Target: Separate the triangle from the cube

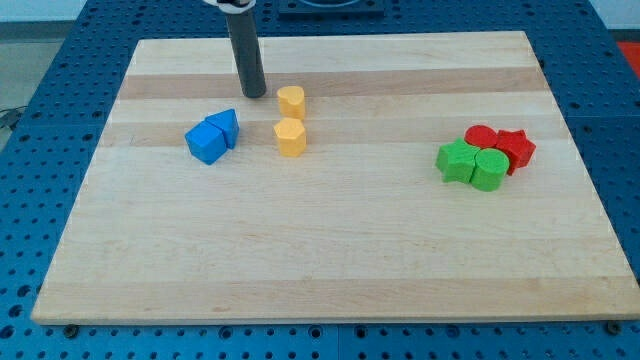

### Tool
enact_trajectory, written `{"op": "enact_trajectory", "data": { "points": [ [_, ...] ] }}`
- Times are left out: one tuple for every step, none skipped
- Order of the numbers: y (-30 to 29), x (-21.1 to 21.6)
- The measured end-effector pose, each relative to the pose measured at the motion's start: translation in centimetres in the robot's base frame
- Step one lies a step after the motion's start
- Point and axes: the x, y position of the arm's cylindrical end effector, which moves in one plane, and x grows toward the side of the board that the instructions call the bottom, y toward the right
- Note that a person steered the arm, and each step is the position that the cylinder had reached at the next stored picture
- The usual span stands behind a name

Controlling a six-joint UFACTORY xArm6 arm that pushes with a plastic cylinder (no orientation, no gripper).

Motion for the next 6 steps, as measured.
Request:
{"op": "enact_trajectory", "data": {
  "points": [
    [-0.7, 1.2],
    [-2.4, 6.4],
    [-2.9, 9.1],
    [-2.9, 9.2],
    [-0.9, 16.1],
    [1.8, 18.4]
  ]
}}
